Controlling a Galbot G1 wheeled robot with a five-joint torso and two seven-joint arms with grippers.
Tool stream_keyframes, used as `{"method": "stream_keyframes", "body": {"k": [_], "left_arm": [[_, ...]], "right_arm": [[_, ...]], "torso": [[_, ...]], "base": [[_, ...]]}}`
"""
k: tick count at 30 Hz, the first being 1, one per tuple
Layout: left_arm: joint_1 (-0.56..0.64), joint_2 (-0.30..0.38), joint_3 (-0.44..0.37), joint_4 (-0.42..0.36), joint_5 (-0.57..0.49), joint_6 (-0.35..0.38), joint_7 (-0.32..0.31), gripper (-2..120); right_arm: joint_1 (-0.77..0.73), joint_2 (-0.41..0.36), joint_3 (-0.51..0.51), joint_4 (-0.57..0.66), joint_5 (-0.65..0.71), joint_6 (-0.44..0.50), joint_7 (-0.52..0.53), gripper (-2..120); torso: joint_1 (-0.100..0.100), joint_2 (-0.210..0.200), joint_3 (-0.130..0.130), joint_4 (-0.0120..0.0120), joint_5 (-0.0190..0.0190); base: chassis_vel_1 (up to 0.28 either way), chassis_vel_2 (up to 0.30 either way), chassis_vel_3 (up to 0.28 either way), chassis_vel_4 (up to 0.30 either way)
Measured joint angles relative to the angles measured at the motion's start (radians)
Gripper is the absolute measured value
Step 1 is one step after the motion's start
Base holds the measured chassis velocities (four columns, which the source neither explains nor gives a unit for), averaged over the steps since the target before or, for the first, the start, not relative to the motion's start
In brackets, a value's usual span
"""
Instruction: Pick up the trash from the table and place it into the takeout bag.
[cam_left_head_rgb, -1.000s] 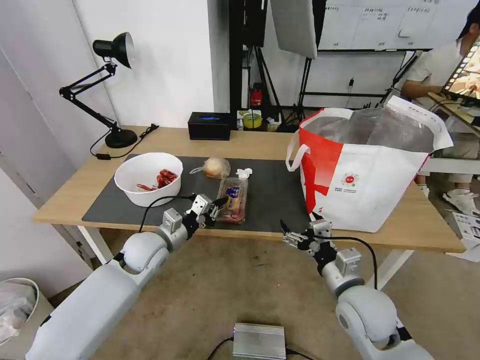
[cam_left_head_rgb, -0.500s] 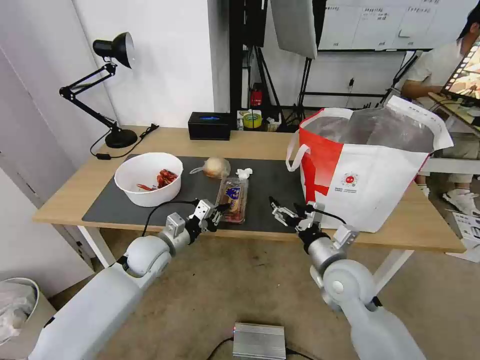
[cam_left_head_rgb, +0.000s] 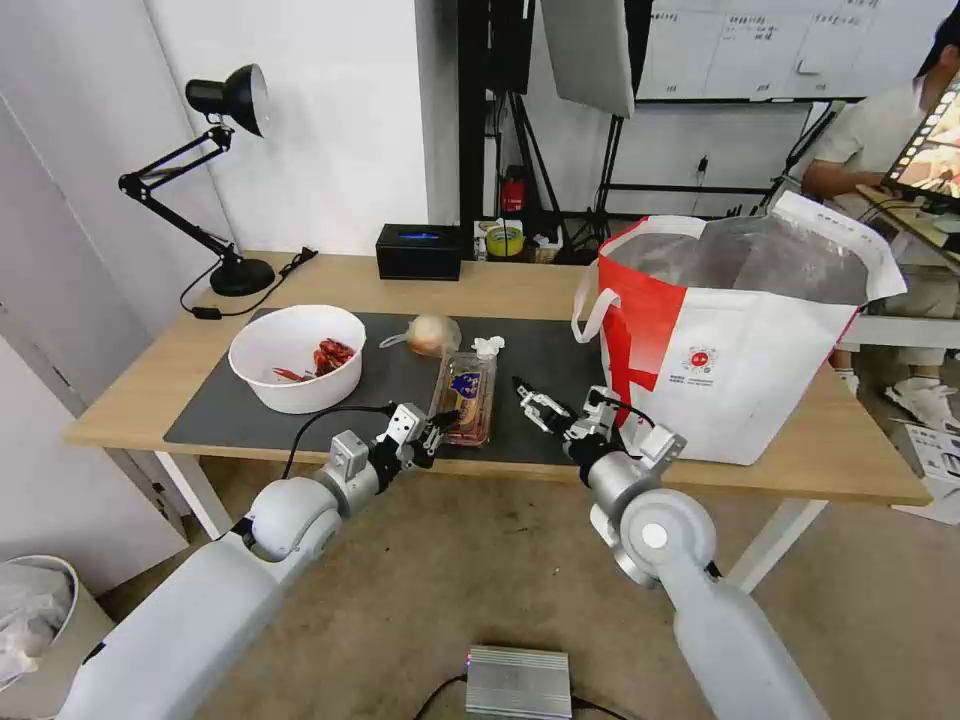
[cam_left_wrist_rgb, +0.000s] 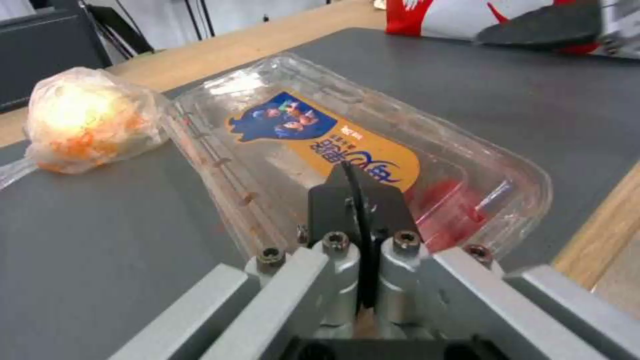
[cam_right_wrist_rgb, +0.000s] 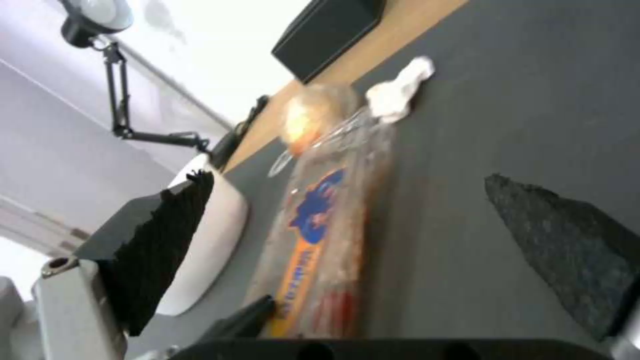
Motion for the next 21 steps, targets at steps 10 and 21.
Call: {"method": "stream_keyframes", "body": {"k": [10,21], "left_arm": [[0.009,0.001,-0.002,-0.001,-0.006,-0.003,-0.011,0],[0.012,0.012,-0.005,-0.002,-0.026,-0.005,-0.03,0]], "right_arm": [[0.126,0.064,-0.05,-0.13,0.053,-0.082,0.042,100],[0.21,0.126,-0.076,-0.213,0.063,-0.182,0.124,100]], "torso": [[0.0,0.0,0.0,0.0,0.0],[0.0,0.0,0.0,0.0,-0.0001]], "base": [[0.0,0.0,0.0,0.0],[0.0,0.0,0.0,0.0]]}}
